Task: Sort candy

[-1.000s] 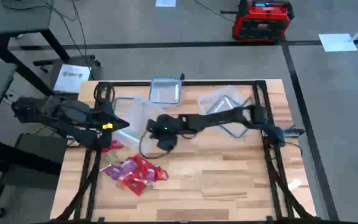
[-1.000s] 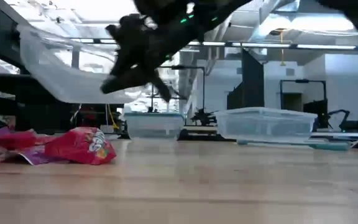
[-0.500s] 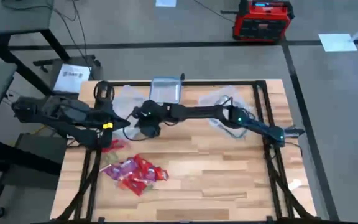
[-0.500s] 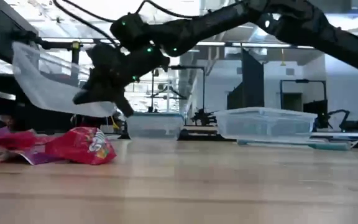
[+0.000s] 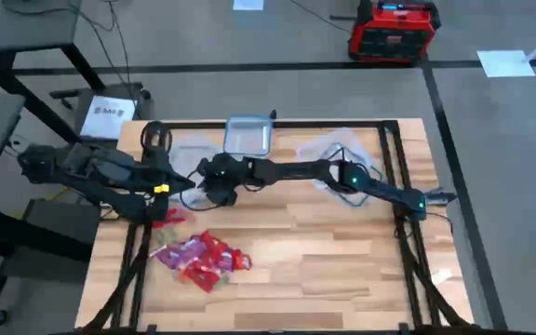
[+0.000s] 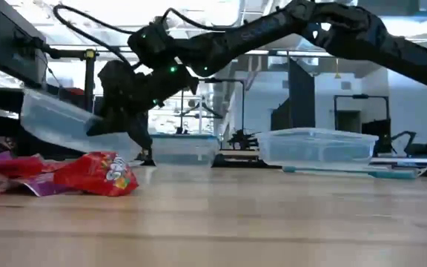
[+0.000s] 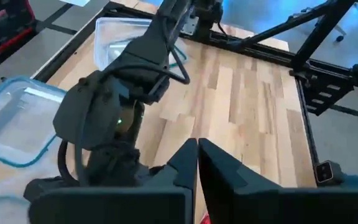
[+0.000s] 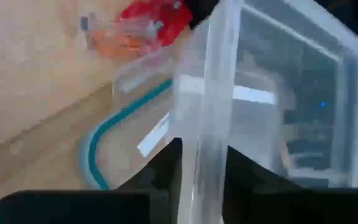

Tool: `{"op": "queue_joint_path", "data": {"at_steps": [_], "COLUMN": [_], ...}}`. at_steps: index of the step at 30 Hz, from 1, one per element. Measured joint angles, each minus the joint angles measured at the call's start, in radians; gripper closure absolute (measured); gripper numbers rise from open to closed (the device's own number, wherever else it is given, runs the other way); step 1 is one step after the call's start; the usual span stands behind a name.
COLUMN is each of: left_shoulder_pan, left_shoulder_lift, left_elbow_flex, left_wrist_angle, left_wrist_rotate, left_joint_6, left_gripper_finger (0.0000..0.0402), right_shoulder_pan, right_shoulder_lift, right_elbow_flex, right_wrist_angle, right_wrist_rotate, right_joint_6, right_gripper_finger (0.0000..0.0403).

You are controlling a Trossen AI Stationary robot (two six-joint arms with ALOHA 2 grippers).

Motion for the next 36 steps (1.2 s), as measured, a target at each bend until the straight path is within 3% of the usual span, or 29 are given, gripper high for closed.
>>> {"op": "queue_joint_path", "data": {"at_steps": [9,16,21,27,31,36], "left_shoulder_pan": [0.0,0.0,0.0,0.0,0.0,0.0], "left_shoulder_lift": [0.0,0.0,0.0,0.0,0.0,0.009], "left_elbow_flex": [0.0,0.0,0.0,0.0,0.0,0.0], "left_wrist_angle": [-0.015,-0.024,-0.03,-0.05,-0.052,-0.063], "left_wrist_rotate": [-0.004,-0.004,-0.009,-0.008,-0.013,-0.045], "left_joint_6": [-0.009,-0.011,-0.02,-0.051,-0.063,-0.083], "left_gripper_finger": [0.0402,0.0402,0.0402,0.0402,0.0402,0.0402], "right_shoulder_pan": [0.034,0.09,0.094,0.1,0.125,0.147], "right_shoulder_lift": [-0.015,-0.048,-0.08,-0.18,-0.308,-0.427], "right_elbow_flex": [0.018,0.063,0.069,0.068,0.069,0.04], "right_wrist_angle": [-0.006,-0.109,-0.134,-0.388,-0.646,-0.991], "right_wrist_rotate": [0.009,0.113,0.111,0.109,0.098,-0.037], "right_joint_6": [-0.002,0.058,0.213,0.382,0.563,0.781], "right_gripper_finger": [0.0278,0.0252,0.0235,0.0198,0.0183,0.0183]}}
